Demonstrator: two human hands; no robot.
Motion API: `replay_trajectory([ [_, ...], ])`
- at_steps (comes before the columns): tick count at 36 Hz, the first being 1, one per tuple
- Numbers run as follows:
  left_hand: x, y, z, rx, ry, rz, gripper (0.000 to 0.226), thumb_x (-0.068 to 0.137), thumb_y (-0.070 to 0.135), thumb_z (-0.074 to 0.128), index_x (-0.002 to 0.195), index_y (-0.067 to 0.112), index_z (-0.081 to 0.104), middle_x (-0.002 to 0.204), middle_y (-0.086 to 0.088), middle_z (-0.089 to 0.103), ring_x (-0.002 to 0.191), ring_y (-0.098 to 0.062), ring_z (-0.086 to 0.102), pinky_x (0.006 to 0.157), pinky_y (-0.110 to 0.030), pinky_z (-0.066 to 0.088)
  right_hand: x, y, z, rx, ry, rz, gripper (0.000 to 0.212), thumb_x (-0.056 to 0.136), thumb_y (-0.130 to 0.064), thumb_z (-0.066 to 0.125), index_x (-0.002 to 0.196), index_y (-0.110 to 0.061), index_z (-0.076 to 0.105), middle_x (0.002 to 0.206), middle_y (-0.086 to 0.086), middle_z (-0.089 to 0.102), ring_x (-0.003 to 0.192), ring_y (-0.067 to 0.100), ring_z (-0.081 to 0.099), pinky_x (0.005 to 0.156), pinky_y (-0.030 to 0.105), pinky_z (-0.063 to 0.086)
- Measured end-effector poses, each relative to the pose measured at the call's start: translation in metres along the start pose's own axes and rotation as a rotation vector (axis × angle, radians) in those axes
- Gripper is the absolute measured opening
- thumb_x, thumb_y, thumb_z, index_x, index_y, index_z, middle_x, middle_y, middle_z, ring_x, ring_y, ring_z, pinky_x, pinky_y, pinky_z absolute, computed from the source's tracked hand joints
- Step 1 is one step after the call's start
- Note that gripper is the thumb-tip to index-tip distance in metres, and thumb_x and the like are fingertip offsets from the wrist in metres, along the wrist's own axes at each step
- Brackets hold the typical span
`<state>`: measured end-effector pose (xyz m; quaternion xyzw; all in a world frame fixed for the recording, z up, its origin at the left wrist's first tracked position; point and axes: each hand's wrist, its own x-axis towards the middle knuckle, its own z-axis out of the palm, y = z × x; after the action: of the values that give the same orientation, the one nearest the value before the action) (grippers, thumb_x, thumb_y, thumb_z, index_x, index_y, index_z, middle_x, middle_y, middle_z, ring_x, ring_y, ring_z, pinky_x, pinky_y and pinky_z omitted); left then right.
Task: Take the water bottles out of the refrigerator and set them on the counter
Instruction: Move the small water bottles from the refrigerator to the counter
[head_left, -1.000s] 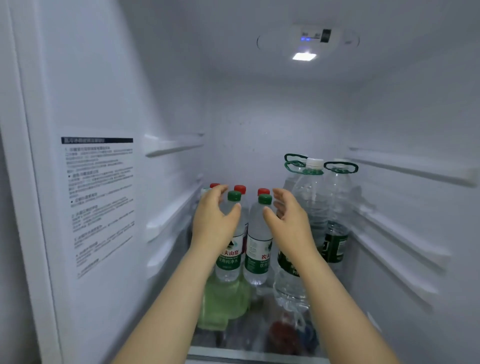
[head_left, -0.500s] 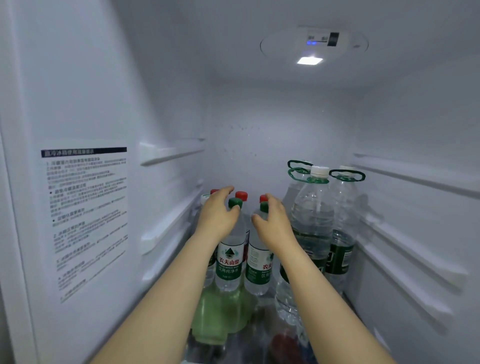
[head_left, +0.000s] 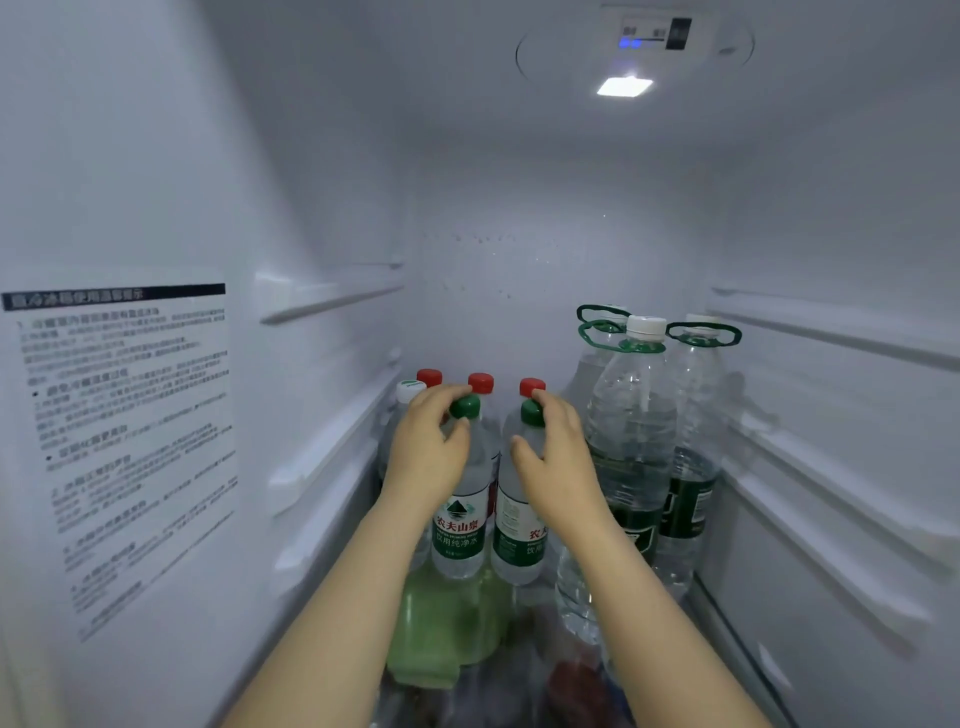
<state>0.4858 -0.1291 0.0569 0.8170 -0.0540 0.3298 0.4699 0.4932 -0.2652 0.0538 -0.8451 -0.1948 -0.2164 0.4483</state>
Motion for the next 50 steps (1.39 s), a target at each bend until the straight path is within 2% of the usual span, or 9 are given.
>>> replay_trajectory([
  [6,-0.021,-0.009,0.000,-0.090,0.073,0.033,0.036,0.087,0.012,0.066,0.111,0.034,0.051,0.115,0.012,0.054,0.109,-0.007,0.050,0.092,-0.024,0.039,-0.017,0.004,0.003,0.025,0.053,-0.039,0.058,0.097,-0.015,0.053,0.149,-0.018,0.028,0.149,-0.001,0.032,0.131,0.003,0.033,0.103,0.013,0.021],
  [11,-0.025,-0.016,0.003,-0.100,0.080,0.005,0.047,0.085,0.015,0.069,0.123,0.030,0.047,0.122,0.011,0.051,0.116,-0.009,0.048,0.095,-0.024,0.039,-0.023,0.006,0.013,0.112,0.180,-0.005,0.054,0.093,-0.013,0.058,0.141,-0.020,0.034,0.137,-0.006,0.044,0.122,0.003,0.041,0.103,0.021,0.035],
  [18,-0.028,-0.023,0.004,-0.153,0.050,-0.105,0.036,0.084,0.029,0.070,0.117,0.029,0.056,0.119,0.012,0.061,0.114,-0.011,0.056,0.100,-0.042,0.048,-0.024,0.014,0.022,0.120,0.171,0.068,0.060,0.093,-0.017,0.059,0.146,-0.014,0.031,0.146,0.001,0.042,0.134,0.013,0.039,0.106,0.020,0.028],
  [26,-0.038,-0.025,0.005,-0.219,0.024,-0.208,0.041,0.084,0.028,0.070,0.121,0.028,0.054,0.116,0.015,0.062,0.108,-0.006,0.059,0.095,-0.037,0.050,-0.028,0.023,0.031,0.120,0.081,0.151,0.066,0.094,-0.027,0.060,0.150,-0.016,0.026,0.153,0.003,0.032,0.139,0.015,0.032,0.103,0.017,0.024],
  [34,-0.039,-0.027,0.002,-0.126,-0.054,-0.247,0.056,0.079,0.026,0.072,0.130,0.027,0.048,0.126,0.007,0.059,0.115,-0.015,0.056,0.099,-0.043,0.048,-0.029,0.025,0.030,0.174,0.064,0.183,0.071,0.089,-0.015,0.067,0.146,-0.017,0.026,0.145,0.003,0.042,0.133,0.016,0.042,0.112,0.039,0.037],
  [38,-0.043,-0.028,0.002,-0.064,-0.075,-0.236,0.066,0.076,0.026,0.075,0.134,0.029,0.044,0.132,0.006,0.056,0.121,-0.016,0.053,0.102,-0.044,0.046,-0.031,0.026,0.030,0.165,0.042,0.190,0.073,0.087,-0.014,0.068,0.147,-0.014,0.025,0.148,0.006,0.037,0.135,0.017,0.038,0.111,0.027,0.032],
  [44,-0.050,-0.024,-0.003,-0.082,-0.029,-0.243,0.060,0.078,0.023,0.076,0.131,0.025,0.048,0.127,0.004,0.058,0.117,-0.017,0.055,0.101,-0.043,0.047,-0.041,0.027,0.030,0.137,0.035,0.156,0.072,0.088,-0.018,0.069,0.147,-0.011,0.029,0.139,-0.005,0.034,0.122,0.001,0.031,0.079,-0.013,0.020],
  [47,-0.057,-0.026,-0.007,-0.101,0.030,-0.263,0.057,0.077,0.022,0.077,0.128,0.023,0.050,0.124,0.002,0.060,0.116,-0.020,0.057,0.099,-0.047,0.048,-0.049,0.029,0.027,0.181,0.066,0.161,0.066,0.084,-0.014,0.072,0.141,-0.017,0.038,0.133,-0.010,0.043,0.121,0.005,0.042,0.103,0.011,0.035],
  [50,-0.066,-0.021,-0.012,-0.127,0.046,-0.253,0.054,0.077,0.021,0.078,0.124,0.024,0.052,0.121,0.003,0.062,0.113,-0.019,0.058,0.098,-0.046,0.049,-0.060,0.029,0.024,0.213,0.083,0.162,0.068,0.081,-0.016,0.074,0.140,-0.019,0.042,0.134,-0.003,0.052,0.123,0.013,0.051,0.106,0.035,0.044],
])
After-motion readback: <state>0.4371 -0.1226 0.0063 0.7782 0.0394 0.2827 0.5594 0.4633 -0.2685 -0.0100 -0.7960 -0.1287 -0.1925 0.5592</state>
